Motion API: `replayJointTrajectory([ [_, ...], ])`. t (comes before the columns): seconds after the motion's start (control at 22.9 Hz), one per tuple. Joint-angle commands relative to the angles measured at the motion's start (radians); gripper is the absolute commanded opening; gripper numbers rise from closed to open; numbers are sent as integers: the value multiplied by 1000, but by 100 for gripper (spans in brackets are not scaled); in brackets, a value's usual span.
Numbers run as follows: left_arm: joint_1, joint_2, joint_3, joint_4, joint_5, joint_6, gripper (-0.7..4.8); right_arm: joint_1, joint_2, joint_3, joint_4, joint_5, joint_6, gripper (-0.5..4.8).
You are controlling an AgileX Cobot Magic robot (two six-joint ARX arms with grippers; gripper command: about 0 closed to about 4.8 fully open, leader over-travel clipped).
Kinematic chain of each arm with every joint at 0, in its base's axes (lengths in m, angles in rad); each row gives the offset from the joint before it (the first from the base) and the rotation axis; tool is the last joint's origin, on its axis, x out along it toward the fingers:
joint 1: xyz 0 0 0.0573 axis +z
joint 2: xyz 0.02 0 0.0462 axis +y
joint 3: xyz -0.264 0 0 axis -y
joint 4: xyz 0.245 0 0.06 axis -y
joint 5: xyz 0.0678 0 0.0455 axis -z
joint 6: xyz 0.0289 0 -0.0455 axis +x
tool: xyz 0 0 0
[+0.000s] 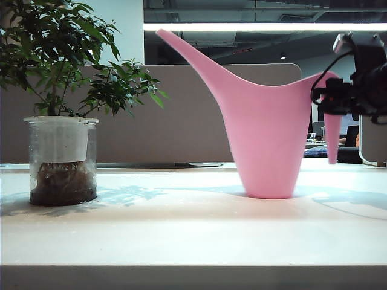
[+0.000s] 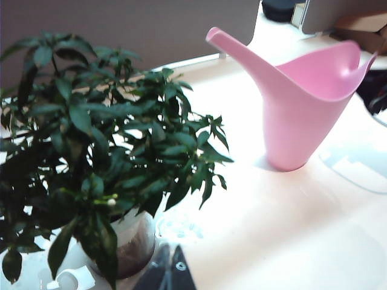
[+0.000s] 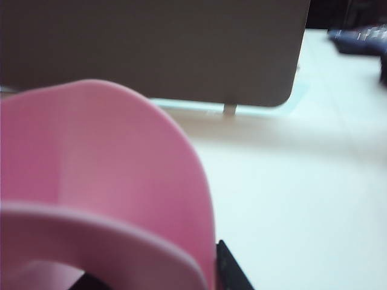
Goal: Pick up the watering can from the table, water the potted plant, and put the can back.
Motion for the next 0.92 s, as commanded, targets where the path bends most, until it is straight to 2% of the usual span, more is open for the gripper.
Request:
replayJointTrajectory([
  [0.04,0,-2,9,3,5,-3,-5,0,-86,90,-46,34,-60,198],
  [0.17,0,-3,9,8,5,-3,-5,19,-127,293,-290,26,-117,198],
  [0.26,0,-2,9,8,5,-3,-5,46,-130,389,-390,26,-196,198],
  [0.39,0,-2,9,8,7,-3,-5,100,-126,518,-525,45,-373,198],
  [0.44,0,-2,9,9,8,-3,-5,146,-121,579,-557,80,-505,198],
  [0.48,0,-2,9,9,8,-3,-5,163,-121,596,-557,93,-561,198],
  [0.52,0,-2,9,8,8,-3,-5,203,-121,629,-555,122,-676,198],
  [0.7,0,-2,9,8,9,-3,-5,262,-121,666,-527,182,-830,198],
  [0.79,0,-2,9,8,8,-3,-5,298,-121,666,-435,187,-927,198],
  [0.92,0,-2,9,8,9,-4,-5,317,-121,666,-391,187,-969,198],
])
